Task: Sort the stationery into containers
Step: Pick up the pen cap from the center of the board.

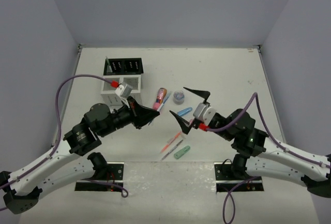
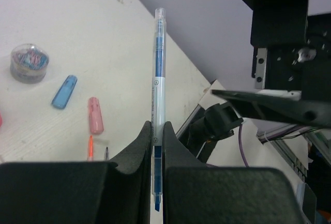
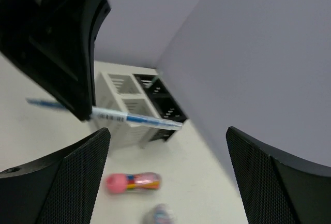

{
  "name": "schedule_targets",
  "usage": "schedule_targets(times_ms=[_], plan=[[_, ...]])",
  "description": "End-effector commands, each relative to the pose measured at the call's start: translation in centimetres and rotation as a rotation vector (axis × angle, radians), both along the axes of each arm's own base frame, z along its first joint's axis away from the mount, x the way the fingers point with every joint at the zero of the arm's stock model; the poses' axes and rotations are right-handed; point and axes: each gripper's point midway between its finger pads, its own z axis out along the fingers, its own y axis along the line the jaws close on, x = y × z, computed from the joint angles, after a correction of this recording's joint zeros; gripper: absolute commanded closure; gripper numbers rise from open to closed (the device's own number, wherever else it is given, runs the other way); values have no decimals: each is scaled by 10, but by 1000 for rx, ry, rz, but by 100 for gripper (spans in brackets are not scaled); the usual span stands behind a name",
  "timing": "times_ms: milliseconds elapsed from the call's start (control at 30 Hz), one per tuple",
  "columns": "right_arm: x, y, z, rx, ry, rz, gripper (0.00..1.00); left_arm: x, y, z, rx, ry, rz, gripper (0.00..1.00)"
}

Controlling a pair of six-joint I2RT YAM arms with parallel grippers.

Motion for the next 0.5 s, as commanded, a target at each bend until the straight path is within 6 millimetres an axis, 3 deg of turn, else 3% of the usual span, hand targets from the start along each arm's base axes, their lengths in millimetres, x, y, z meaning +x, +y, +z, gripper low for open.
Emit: schedule_targets(times_ms=[0,200,333,467], plan=[[-19,-2,45,347,559,90,8,-2,1,48,-197,-241,-19,100],[-27,-6,58,644,958,126,1,2,2,41,-238,-344,-2,100],[-9,-2,45,730,1064,31,1,0,0,45,-286,-410,-10,100],[-2,12,47,743,1102,16,1,-2,-3,46,-311,-432,-28,100]])
